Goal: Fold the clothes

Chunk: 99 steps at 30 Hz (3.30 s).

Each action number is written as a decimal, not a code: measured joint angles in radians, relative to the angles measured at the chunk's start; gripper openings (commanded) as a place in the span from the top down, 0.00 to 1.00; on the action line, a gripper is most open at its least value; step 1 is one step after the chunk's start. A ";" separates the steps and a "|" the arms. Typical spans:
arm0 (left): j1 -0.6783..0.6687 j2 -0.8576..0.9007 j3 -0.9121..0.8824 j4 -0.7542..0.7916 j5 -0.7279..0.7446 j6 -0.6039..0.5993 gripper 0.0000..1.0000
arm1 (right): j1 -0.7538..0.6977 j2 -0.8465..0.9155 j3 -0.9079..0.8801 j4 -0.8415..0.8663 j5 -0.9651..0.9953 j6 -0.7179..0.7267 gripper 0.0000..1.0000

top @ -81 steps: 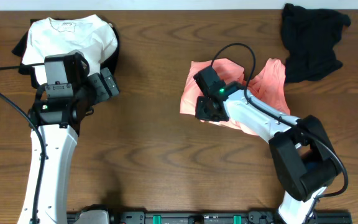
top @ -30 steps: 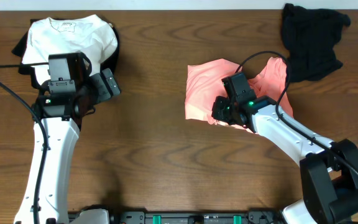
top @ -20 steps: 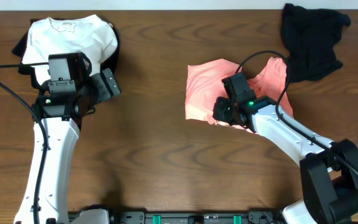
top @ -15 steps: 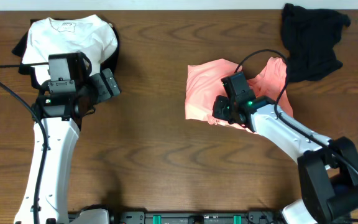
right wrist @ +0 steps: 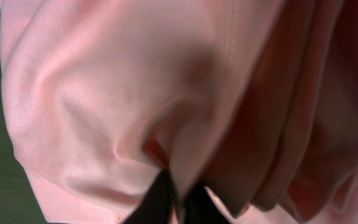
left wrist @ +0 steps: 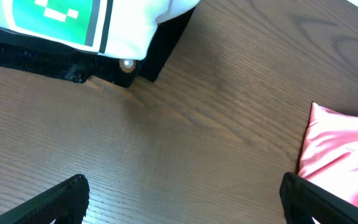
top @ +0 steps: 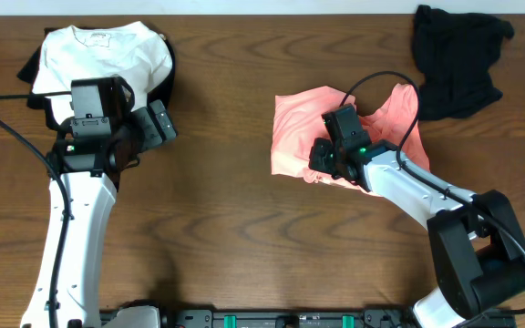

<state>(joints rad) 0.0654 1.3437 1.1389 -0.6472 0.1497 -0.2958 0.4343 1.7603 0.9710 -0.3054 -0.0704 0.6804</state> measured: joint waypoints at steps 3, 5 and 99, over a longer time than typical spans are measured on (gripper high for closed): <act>0.000 0.000 0.000 0.000 0.000 0.000 0.02 | 0.000 0.000 0.000 -0.010 0.000 -0.002 0.99; 0.000 0.000 0.000 0.000 0.000 0.000 0.02 | -0.002 -0.004 0.000 -0.028 0.000 -0.006 0.99; 0.000 0.000 0.000 -0.045 0.000 0.000 0.02 | -0.813 0.222 0.100 -0.086 -0.726 -0.842 0.39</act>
<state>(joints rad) 0.0654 1.3441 1.1389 -0.6922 0.1497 -0.2955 -0.3782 1.9827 1.0706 -0.3912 -0.7963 -0.1619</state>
